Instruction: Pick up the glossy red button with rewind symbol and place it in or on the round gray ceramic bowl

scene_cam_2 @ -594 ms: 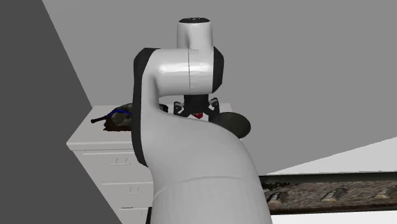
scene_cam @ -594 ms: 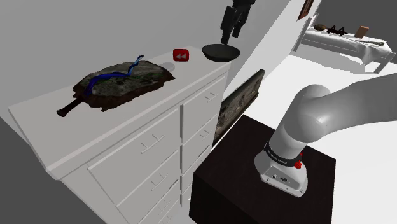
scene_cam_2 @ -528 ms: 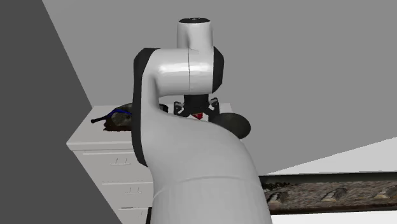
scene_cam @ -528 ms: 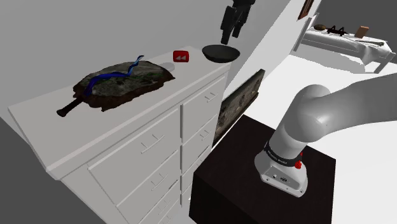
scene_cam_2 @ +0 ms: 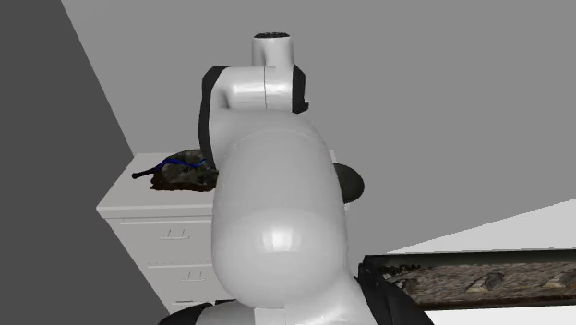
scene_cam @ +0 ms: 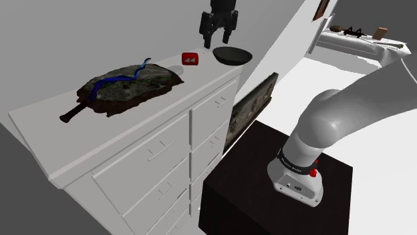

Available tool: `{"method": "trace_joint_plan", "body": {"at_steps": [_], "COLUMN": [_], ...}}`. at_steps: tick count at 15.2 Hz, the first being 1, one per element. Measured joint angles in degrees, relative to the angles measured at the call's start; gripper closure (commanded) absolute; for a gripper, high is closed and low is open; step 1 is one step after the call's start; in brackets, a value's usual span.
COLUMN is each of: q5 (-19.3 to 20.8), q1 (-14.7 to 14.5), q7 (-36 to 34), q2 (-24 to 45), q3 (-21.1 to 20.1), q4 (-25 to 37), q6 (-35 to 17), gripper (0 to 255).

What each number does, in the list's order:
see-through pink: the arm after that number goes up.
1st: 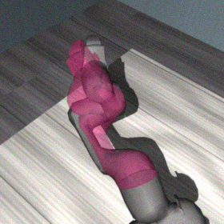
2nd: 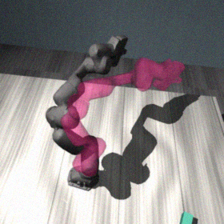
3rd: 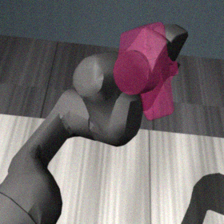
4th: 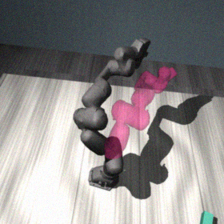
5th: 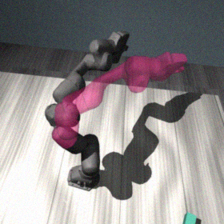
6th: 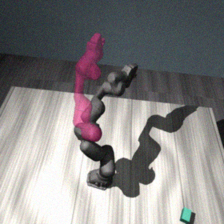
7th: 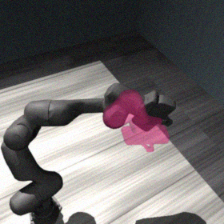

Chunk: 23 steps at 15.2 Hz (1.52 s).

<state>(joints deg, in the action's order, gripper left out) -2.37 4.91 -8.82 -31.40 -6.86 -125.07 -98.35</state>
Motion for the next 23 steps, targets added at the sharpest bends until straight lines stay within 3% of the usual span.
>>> {"method": "trace_joint_plan", "body": {"at_steps": [11, 23], "q5": [1.5, 1.7], "q1": [4.6, 4.6], "q7": [-20.1, -21.5], "q2": [25.1, 27.1], "q3": [-3.1, -3.3], "q4": [16.1, 12.2], "q6": [-4.8, -10.5], "gripper": [0, 0]}}
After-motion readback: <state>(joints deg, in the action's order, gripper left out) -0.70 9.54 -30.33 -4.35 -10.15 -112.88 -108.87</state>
